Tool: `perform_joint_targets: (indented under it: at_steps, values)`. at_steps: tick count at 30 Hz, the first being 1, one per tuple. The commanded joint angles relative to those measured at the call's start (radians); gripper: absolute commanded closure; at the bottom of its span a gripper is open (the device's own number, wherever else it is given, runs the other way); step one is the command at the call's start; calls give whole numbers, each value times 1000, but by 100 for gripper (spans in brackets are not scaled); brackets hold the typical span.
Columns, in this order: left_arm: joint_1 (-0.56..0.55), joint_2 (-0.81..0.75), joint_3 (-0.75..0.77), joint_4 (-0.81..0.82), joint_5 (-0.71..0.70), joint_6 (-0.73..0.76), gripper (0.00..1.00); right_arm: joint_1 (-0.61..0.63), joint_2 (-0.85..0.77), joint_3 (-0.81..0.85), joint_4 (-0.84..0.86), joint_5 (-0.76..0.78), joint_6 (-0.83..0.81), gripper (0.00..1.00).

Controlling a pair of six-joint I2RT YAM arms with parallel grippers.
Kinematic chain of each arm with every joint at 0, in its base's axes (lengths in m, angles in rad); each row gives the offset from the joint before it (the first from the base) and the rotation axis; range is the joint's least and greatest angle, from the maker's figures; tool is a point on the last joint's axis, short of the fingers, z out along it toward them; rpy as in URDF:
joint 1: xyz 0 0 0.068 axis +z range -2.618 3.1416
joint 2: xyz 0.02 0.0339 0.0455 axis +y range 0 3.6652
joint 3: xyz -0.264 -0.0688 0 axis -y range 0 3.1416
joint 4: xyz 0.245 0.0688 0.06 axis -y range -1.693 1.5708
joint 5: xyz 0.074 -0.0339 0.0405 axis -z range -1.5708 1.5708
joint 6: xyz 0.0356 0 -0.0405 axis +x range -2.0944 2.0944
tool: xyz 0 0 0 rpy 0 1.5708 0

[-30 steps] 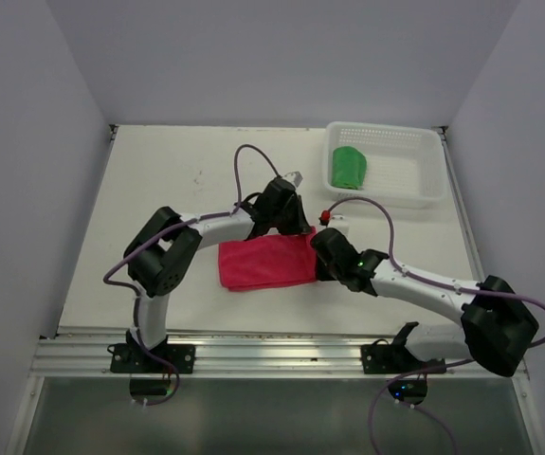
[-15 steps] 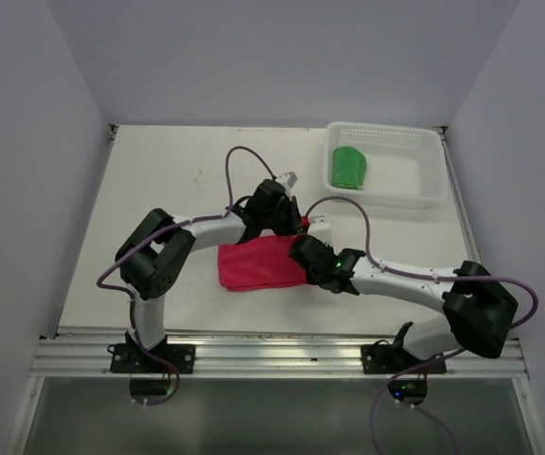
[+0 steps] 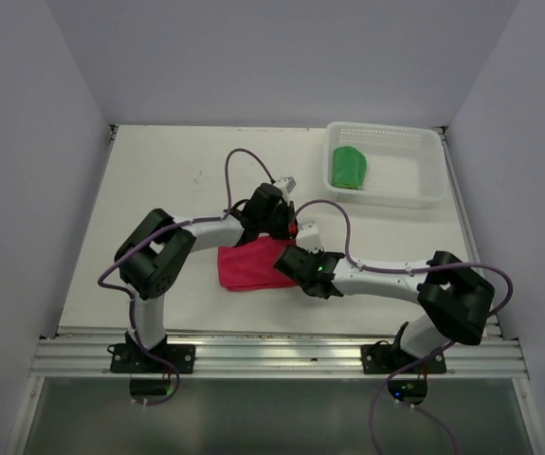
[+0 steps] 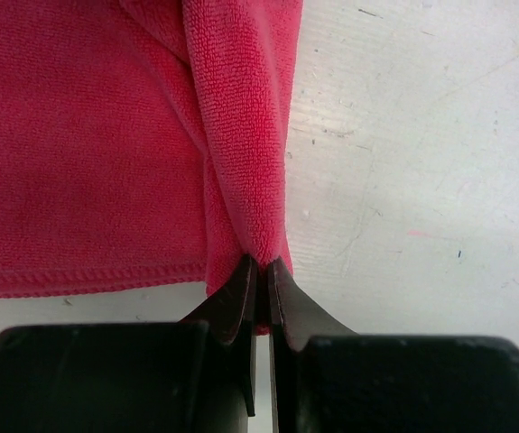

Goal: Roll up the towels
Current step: Roll the towel

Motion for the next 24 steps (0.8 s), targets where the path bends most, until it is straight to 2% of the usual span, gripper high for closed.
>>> perform_joint_targets:
  at_steps: [1, 13, 19, 24]
  values:
    - [28, -14, 33, 19, -112, 85, 100, 14, 0, 0, 6, -13, 10, 97]
    - [28, 21, 19, 45, -128, 129, 100, 14, -72, -31, 95, -73, 50, 87]
    - [28, 9, 19, 55, -116, 129, 100, 14, -103, -8, 72, -27, 30, 99]
    - [28, -8, 34, 65, -108, 137, 100, 14, -60, 26, 54, -30, 2, 100]
